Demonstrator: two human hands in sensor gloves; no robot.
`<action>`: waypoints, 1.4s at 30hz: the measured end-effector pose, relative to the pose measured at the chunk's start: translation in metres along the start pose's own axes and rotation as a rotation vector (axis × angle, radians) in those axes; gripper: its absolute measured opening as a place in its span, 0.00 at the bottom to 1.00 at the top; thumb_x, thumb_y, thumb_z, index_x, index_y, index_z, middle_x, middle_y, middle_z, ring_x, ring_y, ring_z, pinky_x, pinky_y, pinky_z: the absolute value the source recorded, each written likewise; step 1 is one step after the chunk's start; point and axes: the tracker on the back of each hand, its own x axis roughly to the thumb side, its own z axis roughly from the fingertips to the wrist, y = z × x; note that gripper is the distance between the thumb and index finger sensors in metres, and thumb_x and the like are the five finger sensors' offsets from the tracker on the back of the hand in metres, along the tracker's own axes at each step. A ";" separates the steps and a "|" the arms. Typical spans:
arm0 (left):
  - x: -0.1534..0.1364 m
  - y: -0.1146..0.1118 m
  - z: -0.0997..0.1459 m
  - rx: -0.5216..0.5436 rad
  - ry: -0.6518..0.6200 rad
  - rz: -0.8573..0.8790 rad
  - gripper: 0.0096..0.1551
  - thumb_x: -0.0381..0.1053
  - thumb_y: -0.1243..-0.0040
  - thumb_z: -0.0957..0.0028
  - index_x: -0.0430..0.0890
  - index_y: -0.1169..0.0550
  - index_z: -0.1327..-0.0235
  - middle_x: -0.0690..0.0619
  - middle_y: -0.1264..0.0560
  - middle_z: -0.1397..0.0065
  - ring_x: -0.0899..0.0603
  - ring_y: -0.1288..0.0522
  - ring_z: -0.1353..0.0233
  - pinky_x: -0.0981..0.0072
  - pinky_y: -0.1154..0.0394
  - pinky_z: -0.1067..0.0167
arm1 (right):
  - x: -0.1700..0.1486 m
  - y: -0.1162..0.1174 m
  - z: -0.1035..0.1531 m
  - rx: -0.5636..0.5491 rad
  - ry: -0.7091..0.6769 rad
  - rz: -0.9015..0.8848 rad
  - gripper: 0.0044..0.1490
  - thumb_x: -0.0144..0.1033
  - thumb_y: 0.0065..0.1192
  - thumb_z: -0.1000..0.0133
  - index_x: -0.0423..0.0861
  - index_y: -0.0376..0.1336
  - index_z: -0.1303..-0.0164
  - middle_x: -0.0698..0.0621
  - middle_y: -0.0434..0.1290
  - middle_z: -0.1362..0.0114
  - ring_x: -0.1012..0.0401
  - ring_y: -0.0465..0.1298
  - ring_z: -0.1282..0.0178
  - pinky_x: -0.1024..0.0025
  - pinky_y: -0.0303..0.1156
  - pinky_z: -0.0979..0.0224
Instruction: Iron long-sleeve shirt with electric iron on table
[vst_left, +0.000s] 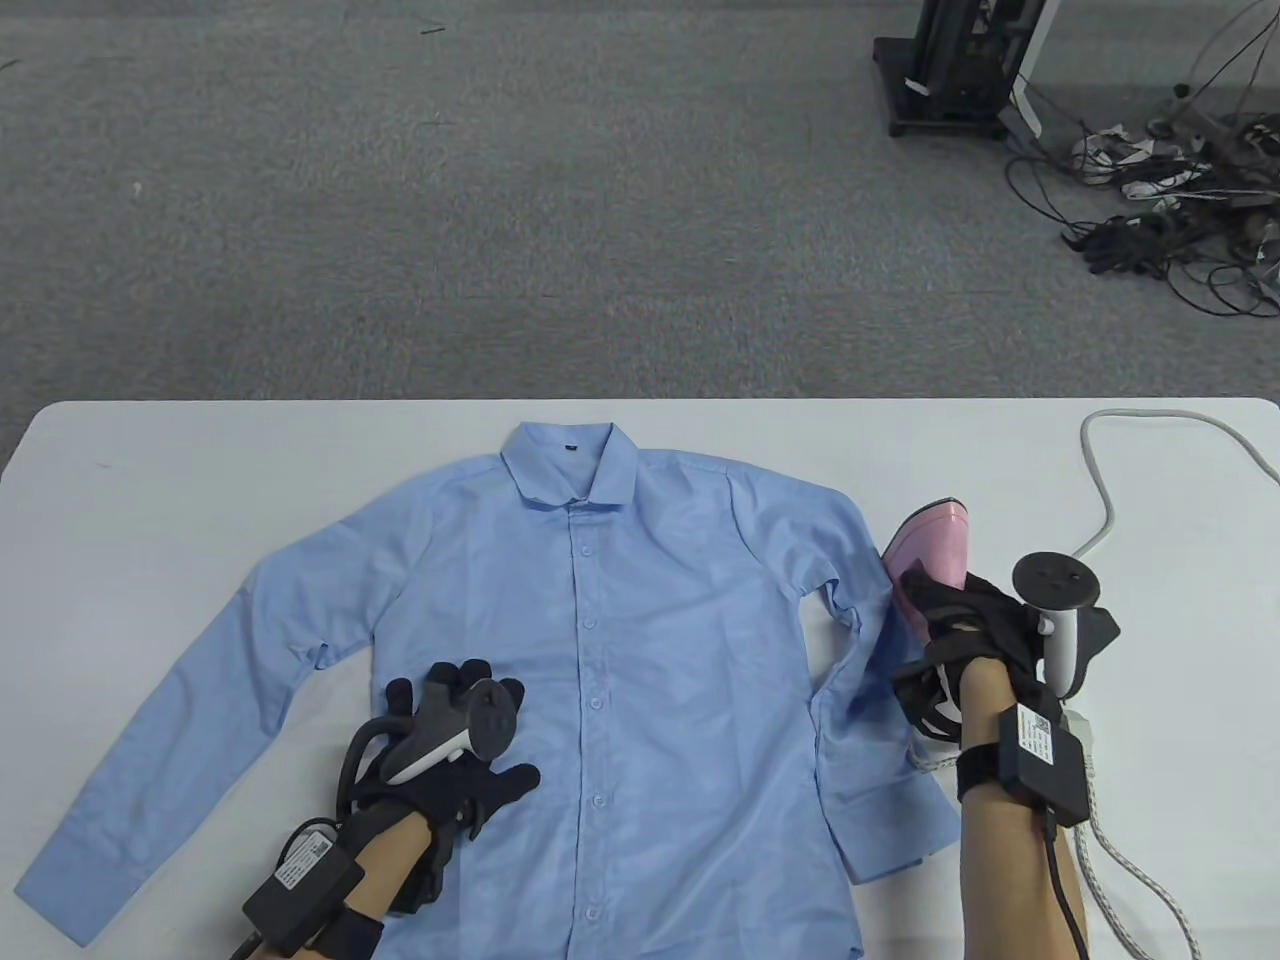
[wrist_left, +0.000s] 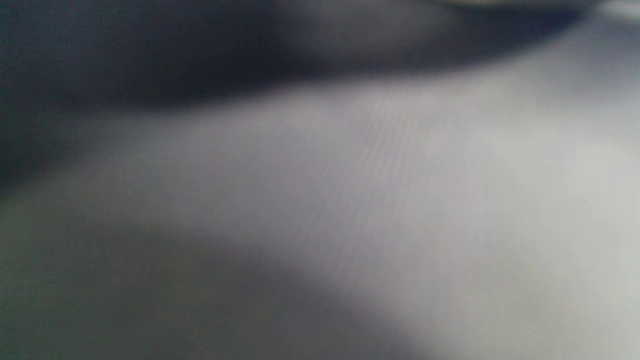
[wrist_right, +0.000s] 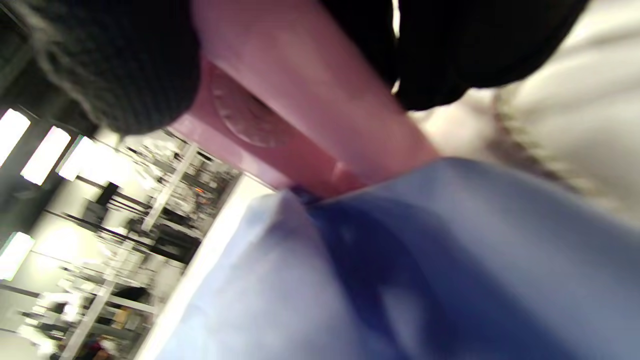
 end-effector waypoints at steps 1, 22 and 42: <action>0.000 -0.001 -0.001 -0.027 -0.005 0.008 0.54 0.81 0.61 0.67 0.67 0.65 0.32 0.56 0.71 0.19 0.39 0.71 0.17 0.32 0.73 0.29 | 0.004 -0.002 0.002 -0.015 -0.020 -0.012 0.36 0.55 0.72 0.58 0.44 0.67 0.47 0.41 0.68 0.34 0.37 0.68 0.43 0.45 0.68 0.44; -0.002 -0.005 0.000 -0.067 0.008 0.034 0.54 0.82 0.63 0.68 0.68 0.67 0.33 0.57 0.73 0.21 0.40 0.73 0.18 0.32 0.72 0.29 | 0.178 0.005 0.104 0.216 -0.501 -0.048 0.37 0.58 0.64 0.54 0.36 0.66 0.54 0.52 0.79 0.58 0.59 0.86 0.64 0.62 0.86 0.60; -0.002 -0.004 -0.001 -0.087 0.004 0.042 0.54 0.81 0.63 0.68 0.68 0.67 0.34 0.57 0.74 0.21 0.39 0.74 0.19 0.32 0.73 0.29 | 0.147 0.235 0.071 0.892 -0.243 0.064 0.46 0.33 0.62 0.51 0.24 0.43 0.37 0.37 0.60 0.40 0.46 0.71 0.44 0.45 0.67 0.38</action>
